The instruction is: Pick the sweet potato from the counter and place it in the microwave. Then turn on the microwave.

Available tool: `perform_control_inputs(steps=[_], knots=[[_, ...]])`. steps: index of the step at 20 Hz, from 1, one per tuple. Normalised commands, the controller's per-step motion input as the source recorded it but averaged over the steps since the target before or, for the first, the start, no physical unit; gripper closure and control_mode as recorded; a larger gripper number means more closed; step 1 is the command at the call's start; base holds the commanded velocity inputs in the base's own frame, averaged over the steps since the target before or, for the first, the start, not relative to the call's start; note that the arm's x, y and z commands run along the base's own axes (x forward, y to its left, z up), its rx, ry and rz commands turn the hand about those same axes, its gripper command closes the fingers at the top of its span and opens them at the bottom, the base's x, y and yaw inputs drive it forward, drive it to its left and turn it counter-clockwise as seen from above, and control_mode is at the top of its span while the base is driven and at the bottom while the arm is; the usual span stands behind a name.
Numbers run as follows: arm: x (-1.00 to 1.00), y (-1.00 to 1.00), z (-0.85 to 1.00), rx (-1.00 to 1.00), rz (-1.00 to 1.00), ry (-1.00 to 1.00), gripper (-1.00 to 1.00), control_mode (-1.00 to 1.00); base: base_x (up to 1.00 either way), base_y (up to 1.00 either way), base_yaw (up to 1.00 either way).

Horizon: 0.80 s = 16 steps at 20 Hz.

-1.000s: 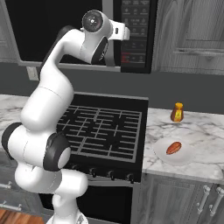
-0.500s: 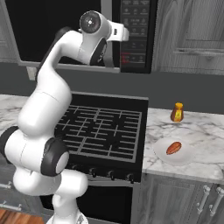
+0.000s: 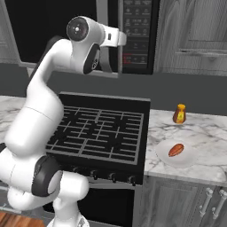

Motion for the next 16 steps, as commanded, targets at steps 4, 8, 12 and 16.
perform_control_inputs(steps=[4,8,12,16], knots=[[-0.56,0.0,0.17,0.0,-0.08,-0.01,1.0,-1.0,0.0,0.0,0.0],[-0.62,0.0,0.18,0.0,-0.09,0.0,1.0,-1.0,0.0,0.0,0.0],[-0.66,0.0,0.19,0.0,-0.09,0.0,1.0,-1.0,0.0,0.0,0.0],[-0.67,0.0,0.18,0.0,-0.09,-0.01,1.0,-1.0,0.0,0.0,0.0]])
